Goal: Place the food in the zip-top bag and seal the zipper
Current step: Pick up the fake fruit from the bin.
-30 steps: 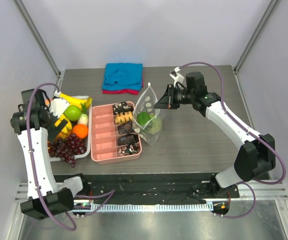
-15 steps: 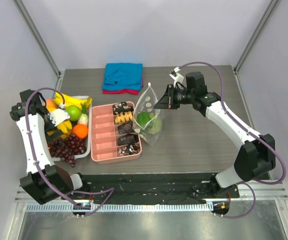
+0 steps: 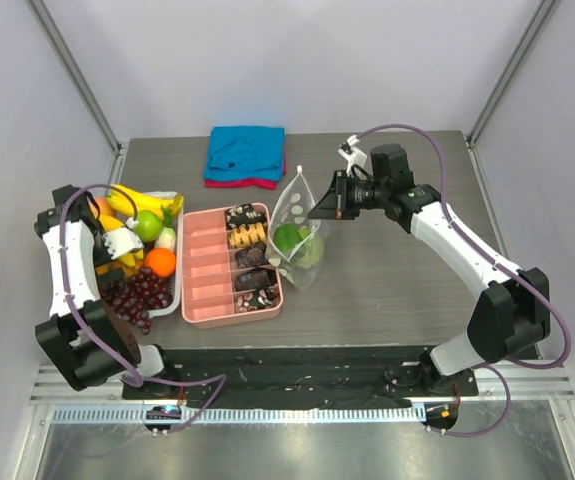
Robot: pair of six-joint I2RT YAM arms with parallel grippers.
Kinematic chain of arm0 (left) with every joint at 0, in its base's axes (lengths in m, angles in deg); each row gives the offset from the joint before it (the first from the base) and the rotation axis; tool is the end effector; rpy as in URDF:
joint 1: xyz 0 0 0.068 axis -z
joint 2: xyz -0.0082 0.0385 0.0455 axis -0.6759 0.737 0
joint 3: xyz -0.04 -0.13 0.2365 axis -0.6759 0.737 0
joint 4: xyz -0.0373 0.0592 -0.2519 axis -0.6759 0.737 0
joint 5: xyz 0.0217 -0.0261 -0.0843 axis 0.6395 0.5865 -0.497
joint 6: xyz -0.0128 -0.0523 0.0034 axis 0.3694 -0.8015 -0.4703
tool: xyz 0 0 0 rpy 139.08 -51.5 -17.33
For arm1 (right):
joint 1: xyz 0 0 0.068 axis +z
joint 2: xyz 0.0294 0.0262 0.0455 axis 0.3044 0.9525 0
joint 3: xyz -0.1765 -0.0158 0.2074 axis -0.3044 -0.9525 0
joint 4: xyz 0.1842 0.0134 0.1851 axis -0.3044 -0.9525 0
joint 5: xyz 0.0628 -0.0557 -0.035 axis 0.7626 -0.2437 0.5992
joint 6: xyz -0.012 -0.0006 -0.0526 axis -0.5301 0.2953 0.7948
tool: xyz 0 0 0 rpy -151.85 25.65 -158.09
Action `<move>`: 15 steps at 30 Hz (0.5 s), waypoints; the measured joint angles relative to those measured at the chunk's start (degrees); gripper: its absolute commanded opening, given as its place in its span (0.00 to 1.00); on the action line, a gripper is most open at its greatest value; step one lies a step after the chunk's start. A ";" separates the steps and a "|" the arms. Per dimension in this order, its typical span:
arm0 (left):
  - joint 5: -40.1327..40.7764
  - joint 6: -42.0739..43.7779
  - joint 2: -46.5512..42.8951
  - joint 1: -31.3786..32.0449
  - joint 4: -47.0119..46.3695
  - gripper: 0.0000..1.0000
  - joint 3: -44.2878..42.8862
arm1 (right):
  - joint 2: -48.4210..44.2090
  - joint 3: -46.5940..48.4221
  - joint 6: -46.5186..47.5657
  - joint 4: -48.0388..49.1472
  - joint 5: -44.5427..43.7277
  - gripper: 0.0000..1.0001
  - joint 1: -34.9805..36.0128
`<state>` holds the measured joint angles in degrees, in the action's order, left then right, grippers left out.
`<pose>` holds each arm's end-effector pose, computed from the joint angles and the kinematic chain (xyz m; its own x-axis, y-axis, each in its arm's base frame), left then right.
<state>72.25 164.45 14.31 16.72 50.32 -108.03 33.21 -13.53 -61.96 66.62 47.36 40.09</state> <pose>0.2126 0.1132 0.2952 -0.6035 0.7682 0.2138 0.7921 0.5470 0.2708 0.2998 0.1484 0.3230 -0.8080 0.0354 -0.5881 -0.4805 0.5380 0.6926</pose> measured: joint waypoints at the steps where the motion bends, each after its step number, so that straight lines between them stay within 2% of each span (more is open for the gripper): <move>1: 0.31 0.28 0.17 0.00 -1.09 1.00 0.20 | 0.00 0.00 0.07 -0.04 0.02 0.01 0.00; 10: 1.42 1.57 4.42 -0.26 -8.04 0.97 1.95 | 0.02 0.02 0.11 -0.66 0.15 0.01 0.00; 13: 1.20 1.64 5.49 -0.26 -8.48 0.89 2.58 | 0.09 0.13 0.11 -0.74 0.17 0.01 0.00; 15: 0.96 1.49 5.49 -0.26 -8.52 0.78 2.62 | 0.20 0.22 0.11 -0.81 0.15 0.01 0.00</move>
<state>73.21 165.93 19.80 16.46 41.79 -105.41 33.41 -13.32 -61.85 65.81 47.51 40.09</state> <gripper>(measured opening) 0.914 0.021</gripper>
